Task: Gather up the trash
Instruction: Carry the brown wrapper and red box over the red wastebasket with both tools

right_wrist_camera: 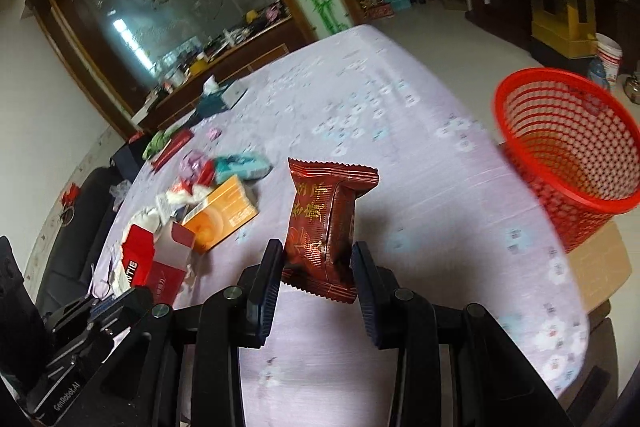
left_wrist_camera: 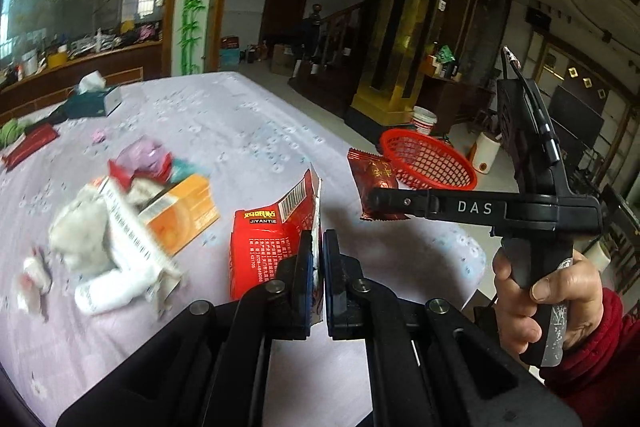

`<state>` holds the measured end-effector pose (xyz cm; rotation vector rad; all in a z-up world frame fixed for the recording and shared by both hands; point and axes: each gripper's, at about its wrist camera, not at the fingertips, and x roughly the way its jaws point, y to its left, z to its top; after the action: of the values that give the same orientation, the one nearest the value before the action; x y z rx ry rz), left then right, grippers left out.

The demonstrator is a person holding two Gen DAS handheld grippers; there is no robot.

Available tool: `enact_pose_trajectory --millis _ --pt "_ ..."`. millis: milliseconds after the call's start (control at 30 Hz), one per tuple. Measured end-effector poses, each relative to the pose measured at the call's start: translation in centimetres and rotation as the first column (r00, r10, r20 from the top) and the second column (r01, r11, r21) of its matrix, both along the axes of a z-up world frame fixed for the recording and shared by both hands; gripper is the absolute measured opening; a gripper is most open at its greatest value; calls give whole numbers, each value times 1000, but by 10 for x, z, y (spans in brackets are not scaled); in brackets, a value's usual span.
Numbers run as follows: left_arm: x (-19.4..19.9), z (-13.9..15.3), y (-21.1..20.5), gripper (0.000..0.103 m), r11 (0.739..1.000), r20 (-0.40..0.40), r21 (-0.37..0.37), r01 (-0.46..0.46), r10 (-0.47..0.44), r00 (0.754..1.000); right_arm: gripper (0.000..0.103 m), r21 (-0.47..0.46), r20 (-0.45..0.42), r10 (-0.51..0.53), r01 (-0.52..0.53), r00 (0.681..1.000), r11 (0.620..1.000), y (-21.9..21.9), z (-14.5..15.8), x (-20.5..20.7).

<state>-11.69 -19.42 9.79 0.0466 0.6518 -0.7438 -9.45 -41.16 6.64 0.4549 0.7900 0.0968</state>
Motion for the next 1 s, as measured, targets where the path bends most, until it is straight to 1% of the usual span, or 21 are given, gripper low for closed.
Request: enact_pose_trajectory --millis 100,233,333,433,600,700,833,1000 --pt "2 7 -18 4 999 4 -7 34 -34 999 38 2 11 -45 45 999 999 -22 4 -7" --pt "9 15 -57 4 996 -4 -17 85 -85 996 38 11 18 -137 137 990 991 -66 7 -19" --pt "16 20 -93 4 991 -13 -21 134 -134 991 38 12 26 -204 204 979 979 -99 11 -26" --pt "24 22 -132 4 982 -39 -27 184 -185 982 38 10 32 -263 263 964 965 -130 15 -29" --pt "41 19 -195 4 967 -73 -26 255 -256 964 38 11 32 -329 328 944 944 -173 19 -30" --pt "51 14 -228 4 961 -93 -27 275 -276 957 38 13 29 -351 350 936 937 -194 18 -31" --pt "64 8 -260 4 958 -114 -39 284 -286 951 38 22 21 -365 365 931 931 -212 16 -25" --pt "87 -2 -295 4 962 -133 -57 266 -271 953 39 25 4 -379 379 925 925 -229 9 -11"
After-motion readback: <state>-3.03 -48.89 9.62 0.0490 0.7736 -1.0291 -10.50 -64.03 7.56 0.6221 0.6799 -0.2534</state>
